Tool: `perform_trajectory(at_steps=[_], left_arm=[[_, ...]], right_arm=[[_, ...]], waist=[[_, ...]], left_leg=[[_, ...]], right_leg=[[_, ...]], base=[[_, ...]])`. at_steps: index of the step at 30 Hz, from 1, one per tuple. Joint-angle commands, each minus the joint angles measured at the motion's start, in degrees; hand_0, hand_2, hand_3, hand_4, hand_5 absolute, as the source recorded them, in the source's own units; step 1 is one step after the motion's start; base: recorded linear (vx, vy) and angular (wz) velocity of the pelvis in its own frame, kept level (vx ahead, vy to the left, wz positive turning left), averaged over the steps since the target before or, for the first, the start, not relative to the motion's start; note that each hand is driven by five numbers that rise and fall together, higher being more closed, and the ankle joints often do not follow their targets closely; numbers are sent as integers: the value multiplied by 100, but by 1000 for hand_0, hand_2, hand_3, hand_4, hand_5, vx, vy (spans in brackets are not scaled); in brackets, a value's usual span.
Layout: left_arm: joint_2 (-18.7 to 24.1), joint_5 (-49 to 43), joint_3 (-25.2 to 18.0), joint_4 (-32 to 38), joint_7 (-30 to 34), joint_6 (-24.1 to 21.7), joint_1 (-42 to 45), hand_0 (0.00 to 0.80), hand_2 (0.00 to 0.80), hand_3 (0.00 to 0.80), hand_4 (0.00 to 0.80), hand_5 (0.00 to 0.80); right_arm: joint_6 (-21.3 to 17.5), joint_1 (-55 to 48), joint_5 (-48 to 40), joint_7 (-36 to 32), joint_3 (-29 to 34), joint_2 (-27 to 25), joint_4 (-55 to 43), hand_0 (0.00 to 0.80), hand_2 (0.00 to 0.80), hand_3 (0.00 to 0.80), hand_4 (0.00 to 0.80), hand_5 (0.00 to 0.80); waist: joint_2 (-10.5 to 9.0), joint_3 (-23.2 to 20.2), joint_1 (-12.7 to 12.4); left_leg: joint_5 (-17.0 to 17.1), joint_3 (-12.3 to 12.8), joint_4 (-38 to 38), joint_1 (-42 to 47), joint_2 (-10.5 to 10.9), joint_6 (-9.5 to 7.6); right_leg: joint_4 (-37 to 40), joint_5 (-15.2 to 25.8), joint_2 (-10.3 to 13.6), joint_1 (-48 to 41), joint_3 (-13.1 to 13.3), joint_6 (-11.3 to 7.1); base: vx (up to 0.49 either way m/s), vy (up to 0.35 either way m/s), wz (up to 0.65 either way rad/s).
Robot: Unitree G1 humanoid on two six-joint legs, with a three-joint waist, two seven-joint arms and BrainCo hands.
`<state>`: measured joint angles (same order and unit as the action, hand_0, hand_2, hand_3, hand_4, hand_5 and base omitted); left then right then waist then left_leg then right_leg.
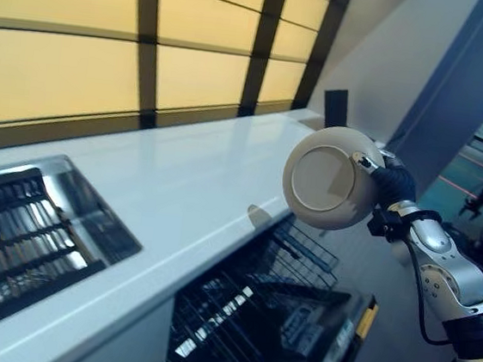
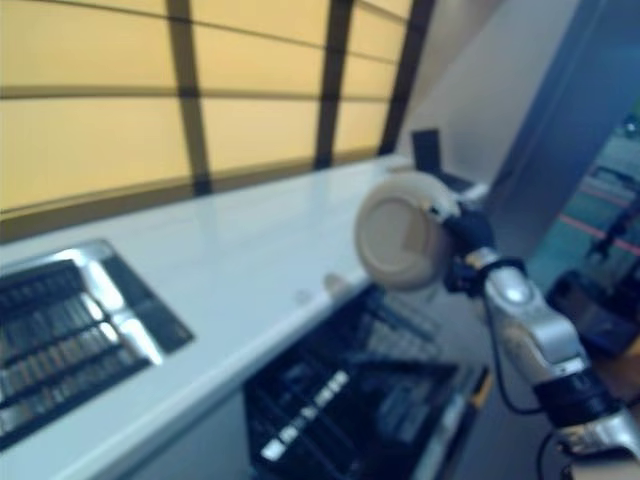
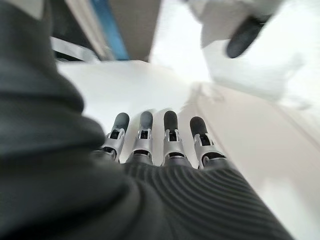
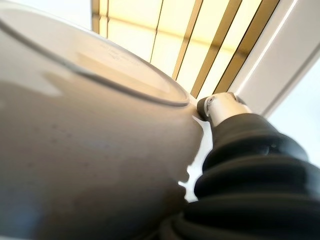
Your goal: Take plates into dishwasher
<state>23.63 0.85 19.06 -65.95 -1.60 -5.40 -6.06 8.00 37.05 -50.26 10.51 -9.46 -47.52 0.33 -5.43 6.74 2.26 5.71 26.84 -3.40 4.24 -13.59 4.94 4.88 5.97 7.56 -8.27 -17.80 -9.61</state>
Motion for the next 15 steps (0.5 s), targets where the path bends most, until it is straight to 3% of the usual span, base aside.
perform_trajectory(at_steps=[1, 3, 7, 8, 15], left_arm=[[170, 42, 179, -135, -81, -186, -151, 0, 0, 0, 0, 0], [3, 15, 158, -94, -4, -396, -100, 0, 0, 0, 0, 0], [-267, -122, 365, -112, -43, -600, -59, 0, 0, 0, 0, 0], [-297, -98, 388, -115, -62, -610, -64, 0, 0, 0, 0, 0], [-394, 0, 351, -124, -78, -432, -122, 0, 0, 0, 0, 0]], right_arm=[[-348, -13, -243, -115, 373, -30, -265, 800, 800, 800, 800, 800], [-228, -174, -264, -101, 455, -120, -371, 800, 800, 800, 800, 800], [-196, -256, -17, -198, 460, -62, -348, 800, 800, 800, 800, 800], [-187, -255, 32, -207, 453, -39, -350, 800, 800, 800, 800, 800], [142, -435, 817, -371, 229, -4, -563, 800, 800, 800, 800, 800]], waist=[[-317, -202, -72], [-297, -110, -47], [-169, 14, 16], [-138, 49, 17], [34, 159, 152]], left_leg=[[-342, -133, 203, -489, 421, -231], [-132, -257, 119, -585, 327, -61], [58, -383, 78, -739, 294, 64], [172, -299, 105, -812, 252, 25], [314, -362, -33, -832, 201, 152]], right_leg=[[-440, -532, 175, 38, 192, -53], [-319, -579, 26, 4, 294, 80], [-280, -663, -82, -5, 420, 251], [-277, -599, -107, 57, 403, 308], [-171, -563, -196, 252, 404, 426]], base=[[-192, -382, -28], [-204, -332, -18], [-153, -118, 25], [-229, -60, 18], [-122, -12, 11]])
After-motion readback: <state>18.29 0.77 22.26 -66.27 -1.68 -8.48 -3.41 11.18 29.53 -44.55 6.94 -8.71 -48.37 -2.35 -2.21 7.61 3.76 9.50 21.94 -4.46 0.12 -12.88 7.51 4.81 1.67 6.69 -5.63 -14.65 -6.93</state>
